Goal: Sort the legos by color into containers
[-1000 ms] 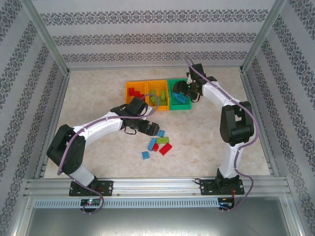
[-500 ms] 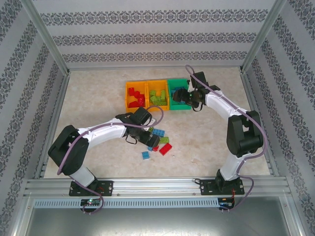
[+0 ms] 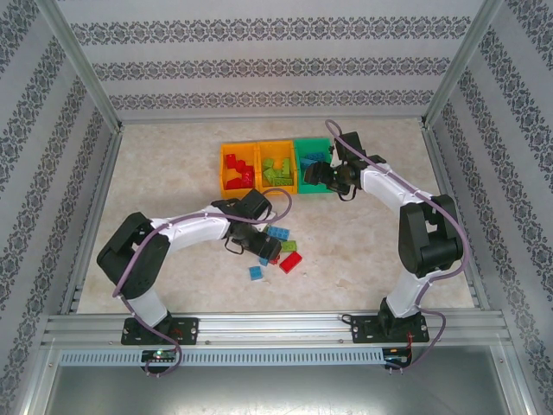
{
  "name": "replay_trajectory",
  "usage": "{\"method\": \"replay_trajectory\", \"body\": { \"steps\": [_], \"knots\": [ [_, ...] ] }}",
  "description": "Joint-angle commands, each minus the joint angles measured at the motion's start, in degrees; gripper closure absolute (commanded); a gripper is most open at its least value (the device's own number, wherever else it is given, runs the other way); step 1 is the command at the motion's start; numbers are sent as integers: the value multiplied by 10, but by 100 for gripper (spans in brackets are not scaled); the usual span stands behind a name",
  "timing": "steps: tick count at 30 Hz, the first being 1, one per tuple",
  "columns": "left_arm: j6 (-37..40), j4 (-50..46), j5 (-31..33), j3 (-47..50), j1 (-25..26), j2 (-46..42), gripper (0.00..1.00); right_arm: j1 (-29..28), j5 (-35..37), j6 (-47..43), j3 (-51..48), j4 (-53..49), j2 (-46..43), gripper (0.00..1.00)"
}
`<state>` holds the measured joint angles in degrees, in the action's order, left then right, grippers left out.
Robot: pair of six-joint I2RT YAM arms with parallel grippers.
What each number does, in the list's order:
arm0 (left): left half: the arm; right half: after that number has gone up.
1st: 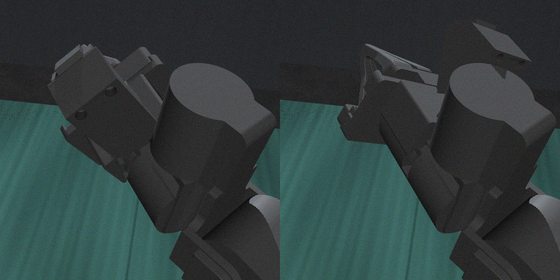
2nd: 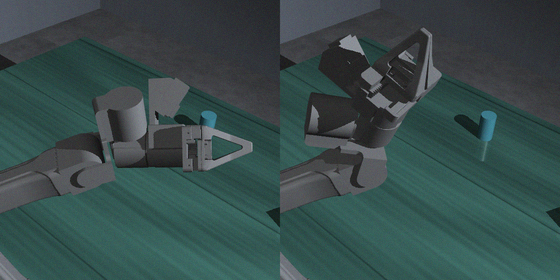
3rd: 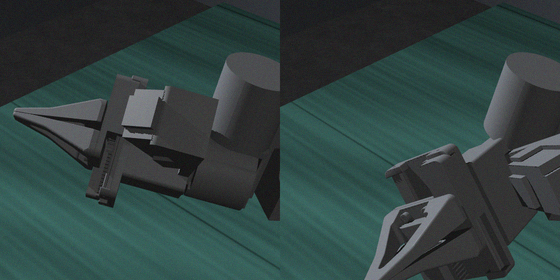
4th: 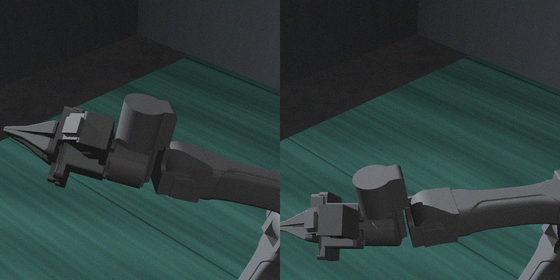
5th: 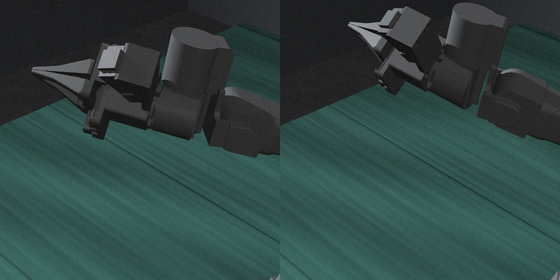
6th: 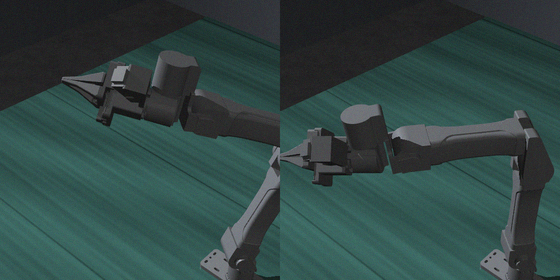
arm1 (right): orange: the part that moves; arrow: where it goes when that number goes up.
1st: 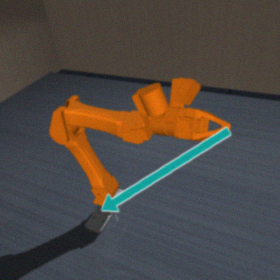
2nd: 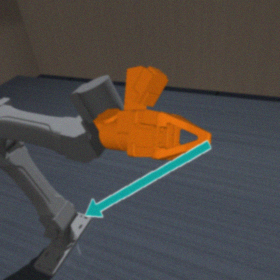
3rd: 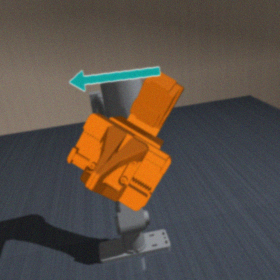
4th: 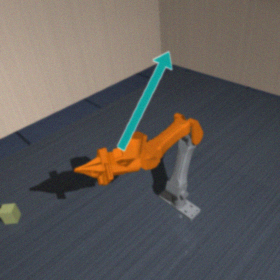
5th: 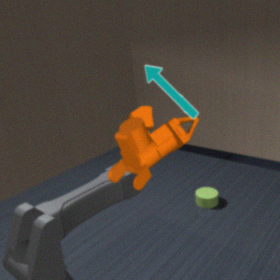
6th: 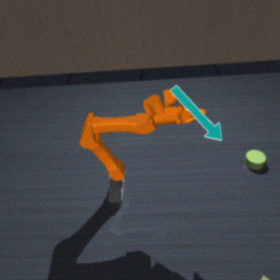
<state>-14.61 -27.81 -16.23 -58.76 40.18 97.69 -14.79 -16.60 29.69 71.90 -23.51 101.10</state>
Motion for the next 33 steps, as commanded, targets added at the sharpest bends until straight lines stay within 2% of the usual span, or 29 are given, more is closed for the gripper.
{"method": "replay_trajectory", "body": {
  "steps": [1, 7, 11, 27, 33],
  "knots": [
    [-17, -2, 5, -13, 8, 13, 14, 0, -1, 4, -16, 8, -22, 23],
    [-33, 0, 5, -23, 7, 28, 18, 1, -1, 7, -30, 17, -23, 23],
    [-36, -15, 16, -24, 8, 40, 27, 2, 0, 6, -32, 15, -24, 23],
    [-28, -9, -14, -36, 26, 46, 23, 8, -5, 10, -41, 21, -21, 22],
    [-40, -7, 1, -36, 34, 45, 22, 10, -7, 11, -45, 23, -22, 23]
  ]
}}
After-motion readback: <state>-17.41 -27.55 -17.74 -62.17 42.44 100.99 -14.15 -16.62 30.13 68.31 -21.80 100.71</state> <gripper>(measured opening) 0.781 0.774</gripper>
